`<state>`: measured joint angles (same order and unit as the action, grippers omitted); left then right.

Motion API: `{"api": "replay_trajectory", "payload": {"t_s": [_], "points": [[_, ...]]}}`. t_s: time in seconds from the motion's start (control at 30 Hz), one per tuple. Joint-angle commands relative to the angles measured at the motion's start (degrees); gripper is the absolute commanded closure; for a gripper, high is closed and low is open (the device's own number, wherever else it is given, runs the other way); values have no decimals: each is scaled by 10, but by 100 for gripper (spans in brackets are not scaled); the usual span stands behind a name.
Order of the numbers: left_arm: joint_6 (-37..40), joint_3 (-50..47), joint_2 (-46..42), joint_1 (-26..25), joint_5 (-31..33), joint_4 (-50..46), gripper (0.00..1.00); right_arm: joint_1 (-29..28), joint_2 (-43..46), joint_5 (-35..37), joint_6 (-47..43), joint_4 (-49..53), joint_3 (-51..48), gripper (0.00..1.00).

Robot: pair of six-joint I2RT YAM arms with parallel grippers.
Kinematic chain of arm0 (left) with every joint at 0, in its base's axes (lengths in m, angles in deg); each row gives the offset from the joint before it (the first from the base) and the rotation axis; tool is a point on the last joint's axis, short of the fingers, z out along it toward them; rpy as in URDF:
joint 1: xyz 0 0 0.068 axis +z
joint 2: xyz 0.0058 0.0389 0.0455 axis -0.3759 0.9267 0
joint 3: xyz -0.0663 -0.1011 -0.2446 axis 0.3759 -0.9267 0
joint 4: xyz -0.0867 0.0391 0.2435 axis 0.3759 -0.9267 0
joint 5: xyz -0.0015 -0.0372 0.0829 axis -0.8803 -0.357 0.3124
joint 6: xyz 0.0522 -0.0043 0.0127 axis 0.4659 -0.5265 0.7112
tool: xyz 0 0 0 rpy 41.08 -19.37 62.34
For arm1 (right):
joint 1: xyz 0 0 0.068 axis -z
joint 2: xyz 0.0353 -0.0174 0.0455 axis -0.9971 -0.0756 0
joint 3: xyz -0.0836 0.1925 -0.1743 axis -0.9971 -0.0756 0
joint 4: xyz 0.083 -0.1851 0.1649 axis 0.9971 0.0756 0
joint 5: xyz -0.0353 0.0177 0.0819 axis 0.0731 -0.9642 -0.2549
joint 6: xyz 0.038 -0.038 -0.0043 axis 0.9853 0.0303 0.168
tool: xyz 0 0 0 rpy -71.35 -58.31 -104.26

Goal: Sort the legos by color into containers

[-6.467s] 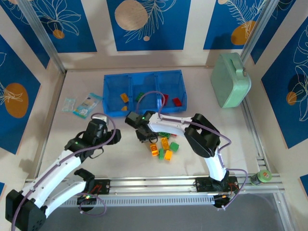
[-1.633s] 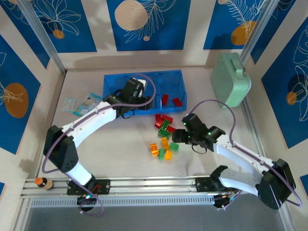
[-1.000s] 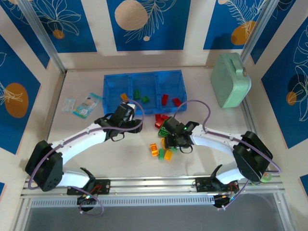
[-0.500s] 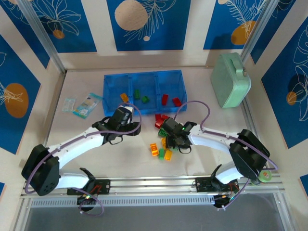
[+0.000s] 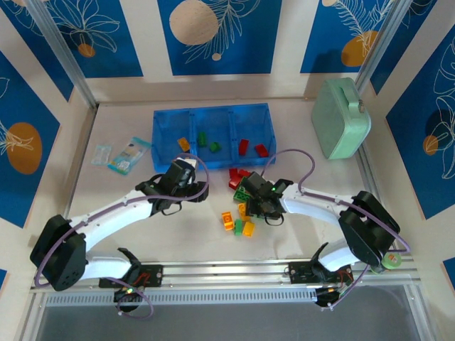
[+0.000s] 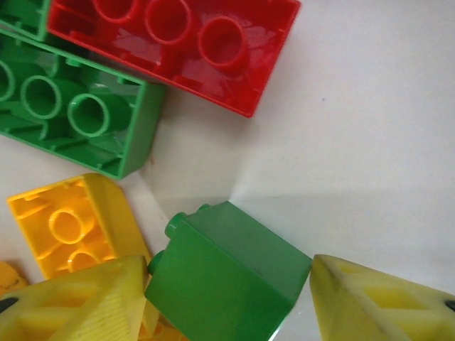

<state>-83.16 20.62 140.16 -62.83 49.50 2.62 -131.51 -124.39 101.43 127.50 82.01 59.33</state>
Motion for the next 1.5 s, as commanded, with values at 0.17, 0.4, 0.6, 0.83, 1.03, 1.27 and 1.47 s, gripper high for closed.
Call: {"api": "replay_trajectory", "payload": {"t_s": [0.17, 0.4, 0.6, 0.83, 1.03, 1.27, 1.47], "points": [[-2, -18, -28, -7, 7, 3, 30, -16, 24, 40, 53, 41, -20, 34], [-1, -25, -25, -7, 8, 6, 30, -5, -2, 32, 48, 25, -19, 35], [1, -27, -24, -7, 10, 9, 30, 2, -13, 36, 44, 26, -13, 45], [12, -57, -69, -7, -14, 38, 30, -22, -5, 73, 33, 83, 44, 61], [8, -70, -110, -7, 8, -13, 30, -15, -17, 89, -24, 100, 138, 63], [-45, -126, -181, -7, 19, -52, 30, 14, -103, 48, -132, 93, 304, 63], [-79, -178, -236, -7, 7, -86, 31, 34, -213, 4, -199, 110, 459, 63]]}}
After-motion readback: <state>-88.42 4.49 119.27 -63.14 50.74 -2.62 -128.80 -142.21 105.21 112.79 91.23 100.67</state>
